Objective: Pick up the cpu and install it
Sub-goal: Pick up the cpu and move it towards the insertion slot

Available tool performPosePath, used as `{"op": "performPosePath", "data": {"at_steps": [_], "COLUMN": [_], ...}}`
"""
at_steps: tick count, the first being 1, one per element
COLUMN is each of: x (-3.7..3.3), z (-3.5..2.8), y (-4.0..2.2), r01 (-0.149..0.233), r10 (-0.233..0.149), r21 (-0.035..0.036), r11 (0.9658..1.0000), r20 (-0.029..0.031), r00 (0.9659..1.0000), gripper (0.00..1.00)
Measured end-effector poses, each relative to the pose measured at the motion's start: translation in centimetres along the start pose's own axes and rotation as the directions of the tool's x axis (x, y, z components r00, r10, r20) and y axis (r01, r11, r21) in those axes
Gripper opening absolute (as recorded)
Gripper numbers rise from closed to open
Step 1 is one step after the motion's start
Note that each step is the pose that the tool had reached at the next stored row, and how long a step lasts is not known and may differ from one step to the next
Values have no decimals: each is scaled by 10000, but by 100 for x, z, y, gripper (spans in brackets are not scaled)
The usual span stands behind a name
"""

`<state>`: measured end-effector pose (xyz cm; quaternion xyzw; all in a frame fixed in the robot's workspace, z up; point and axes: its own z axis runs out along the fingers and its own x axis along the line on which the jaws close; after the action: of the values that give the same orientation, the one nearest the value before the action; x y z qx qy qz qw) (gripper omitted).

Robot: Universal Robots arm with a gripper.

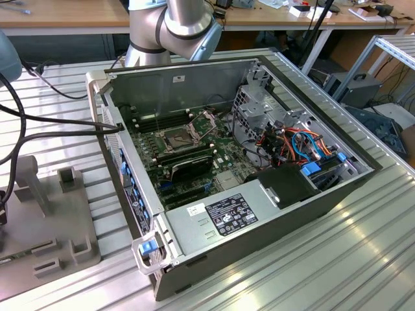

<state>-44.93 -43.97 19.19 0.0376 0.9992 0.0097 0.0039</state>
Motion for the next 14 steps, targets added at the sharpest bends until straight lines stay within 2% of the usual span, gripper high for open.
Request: {"op": "performPosePath", "data": {"at_steps": [7, 9, 10, 14], "x": [0, 1, 0, 0], "z": [0, -2, -2, -1], "y": [1, 1, 1, 2], "r01": [0, 0, 0, 0], "r10": [0, 0, 0, 0], "r21": [1, 3, 3, 1], "r11": [10000, 10000, 10000, 10000], "r20": [-1, -4, -3, -1], "r00": [10000, 10000, 10000, 10000], "gripper": [60, 59, 55, 55]}}
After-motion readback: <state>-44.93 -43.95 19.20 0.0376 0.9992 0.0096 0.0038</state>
